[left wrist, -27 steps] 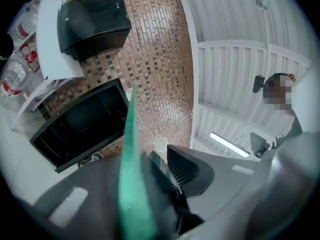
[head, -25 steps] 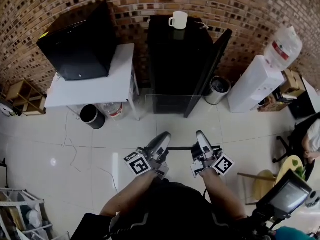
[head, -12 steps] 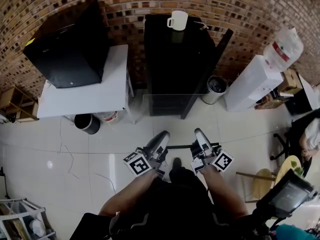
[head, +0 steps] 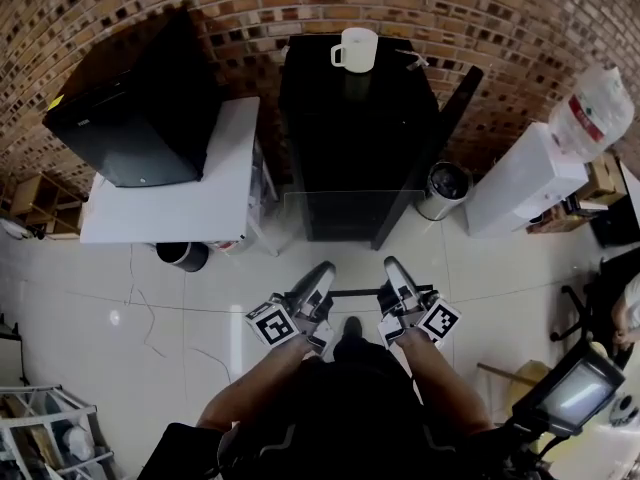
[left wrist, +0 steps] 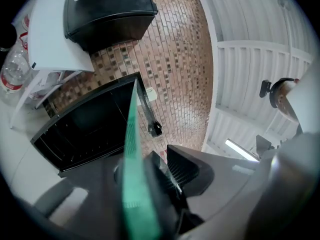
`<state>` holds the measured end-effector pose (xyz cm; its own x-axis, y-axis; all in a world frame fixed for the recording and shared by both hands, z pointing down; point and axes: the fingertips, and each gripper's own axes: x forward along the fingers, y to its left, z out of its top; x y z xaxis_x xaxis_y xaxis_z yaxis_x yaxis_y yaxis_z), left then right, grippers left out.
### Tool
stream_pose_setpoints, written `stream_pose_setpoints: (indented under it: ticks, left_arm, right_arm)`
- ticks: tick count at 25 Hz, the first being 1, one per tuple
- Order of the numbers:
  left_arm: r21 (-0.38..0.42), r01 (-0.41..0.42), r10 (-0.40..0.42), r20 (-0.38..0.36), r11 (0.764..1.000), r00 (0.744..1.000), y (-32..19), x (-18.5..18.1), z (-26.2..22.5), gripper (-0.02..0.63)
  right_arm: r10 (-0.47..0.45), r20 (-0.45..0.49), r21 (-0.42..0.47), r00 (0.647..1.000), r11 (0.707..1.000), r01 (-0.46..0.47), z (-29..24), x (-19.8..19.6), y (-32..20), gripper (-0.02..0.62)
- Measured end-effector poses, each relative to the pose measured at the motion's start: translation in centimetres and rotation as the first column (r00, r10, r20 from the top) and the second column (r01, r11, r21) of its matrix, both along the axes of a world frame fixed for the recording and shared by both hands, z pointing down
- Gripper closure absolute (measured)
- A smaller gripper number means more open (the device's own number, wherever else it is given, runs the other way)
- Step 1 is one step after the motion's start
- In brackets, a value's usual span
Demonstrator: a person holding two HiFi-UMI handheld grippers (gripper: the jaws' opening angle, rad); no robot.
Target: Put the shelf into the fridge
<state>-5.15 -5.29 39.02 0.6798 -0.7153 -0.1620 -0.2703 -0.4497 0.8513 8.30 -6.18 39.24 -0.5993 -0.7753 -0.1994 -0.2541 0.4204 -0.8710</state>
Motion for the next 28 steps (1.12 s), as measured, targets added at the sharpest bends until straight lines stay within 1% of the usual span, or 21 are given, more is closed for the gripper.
stream_pose_setpoints:
  ticks: [6,10,14,16,19,23,25,28]
  left_arm:
    - [-0.038,0.025,-0.024,0.009,0.999,1.0,-2.8,2.3,2.3,0.554]
    - [-0.022,0.036,-0.036,0.011,0.999,0.999,-5.0,3.5,3.5,0.554]
    - [-0.075,0.047,-0.047,-0.004,0.996,0.999,-6.1,2.9,6.2,0.555]
    - [-0.091,0.056,-0.059,-0.022,0.994,0.998,-6.9,2.2,7.4,0.556]
    - [-0.094,0.055,-0.06,-0.051,0.994,0.997,-8.3,1.8,9.0,0.563]
    - [-0.059,0.015,-0.017,-0.034,0.998,0.999,-10.3,2.8,11.1,0.557]
    - [-0.078,0.008,-0.011,-0.034,0.997,0.999,-11.4,2.6,13.1,0.557]
    - [-0.102,0.015,-0.02,-0.048,0.995,0.999,-12.9,2.2,15.8,0.558]
  right_arm:
    - [-0.026,0.014,-0.041,1.0,0.999,0.027,2.5,2.2,-3.2,0.535]
    - [-0.05,0.004,-0.032,0.999,0.998,0.05,3.6,3.6,-5.4,0.538]
    - [-0.06,0.003,-0.077,0.998,0.995,0.06,6.2,2.7,-6.7,0.537]
    - [-0.071,-0.002,-0.082,0.997,0.994,0.071,7.3,2.1,-7.6,0.537]
    - [-0.066,0.002,-0.097,0.998,0.993,0.066,9.0,1.8,-8.9,0.54]
    - [-0.034,0.011,-0.109,0.999,0.993,0.035,11.6,2.7,-10.3,0.543]
    - [-0.02,-0.005,-0.124,1.0,0.992,0.019,13.6,2.8,-11.4,0.543]
    - [-0.025,-0.009,-0.131,1.0,0.991,0.024,15.9,2.4,-13.1,0.541]
